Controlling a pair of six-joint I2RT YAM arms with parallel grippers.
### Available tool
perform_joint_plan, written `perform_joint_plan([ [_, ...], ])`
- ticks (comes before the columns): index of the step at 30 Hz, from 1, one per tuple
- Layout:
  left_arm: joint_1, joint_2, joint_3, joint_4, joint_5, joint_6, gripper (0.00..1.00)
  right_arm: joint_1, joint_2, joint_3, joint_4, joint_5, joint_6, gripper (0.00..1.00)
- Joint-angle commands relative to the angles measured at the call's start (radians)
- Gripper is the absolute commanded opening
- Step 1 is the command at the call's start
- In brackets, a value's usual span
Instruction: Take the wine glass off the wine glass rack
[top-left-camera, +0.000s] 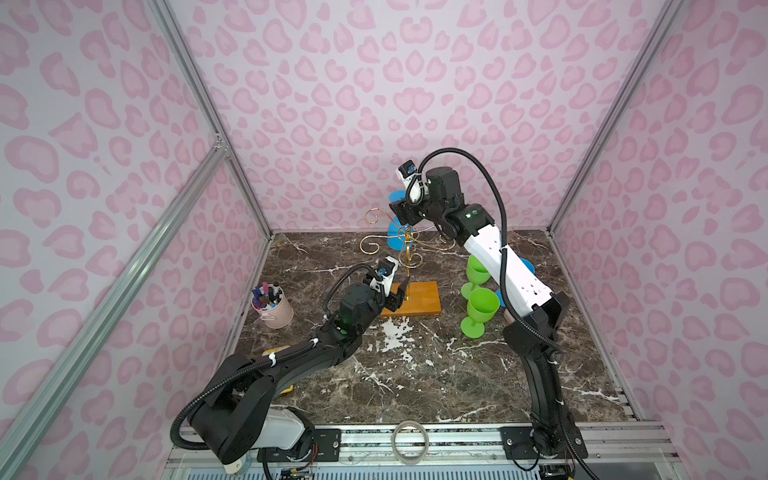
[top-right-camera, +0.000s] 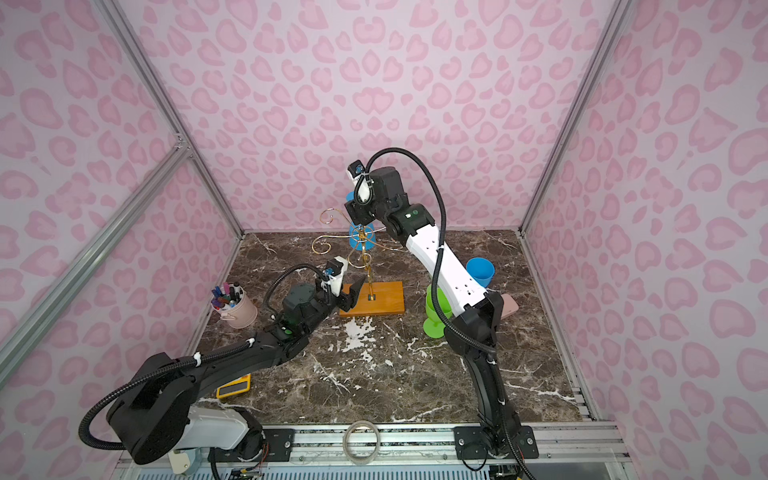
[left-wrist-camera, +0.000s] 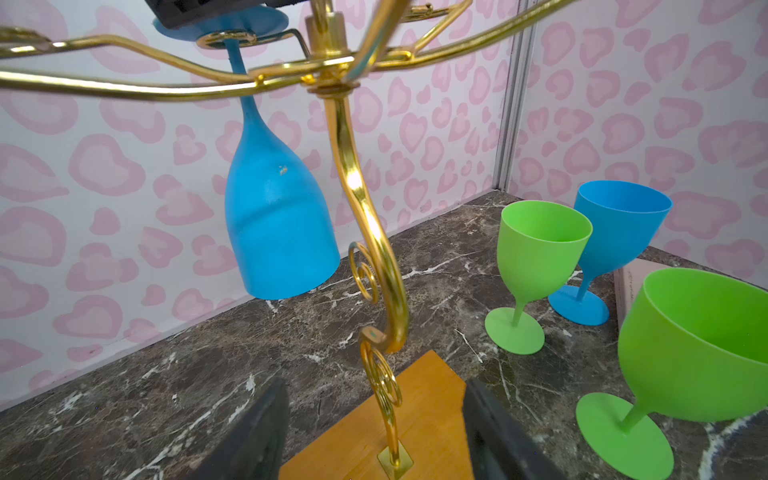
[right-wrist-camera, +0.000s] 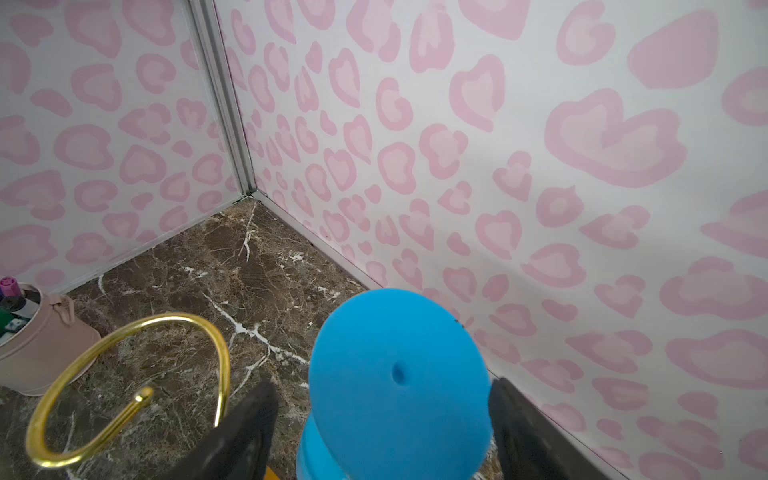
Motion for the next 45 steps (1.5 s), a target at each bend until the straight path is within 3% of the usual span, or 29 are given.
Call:
perform_joint_plan([
  [1, 0.002, -0.011, 0.005, 0.008, -0.009, 0.003, 0.67, 0.007, 0.017, 0.001, 0.019, -0.005, -0.01, 0.82],
  [5, 0.002, -0.013, 0.007, 0.008, -0.01, 0.005, 0.67, 0.007, 0.037, 0.03, 0.007, 0.016, -0.004, 0.8],
  [26, 0.002, -0.011, 0.014, 0.002, -0.011, 0.011, 0.67, 0.006, 0.029, 0.044, -0.002, 0.043, -0.03, 0.48],
  [45, 0.002, -0.009, 0.013, -0.002, -0.01, 0.005, 0.67, 0.006, 0.01, 0.041, -0.021, 0.074, -0.061, 0.4],
])
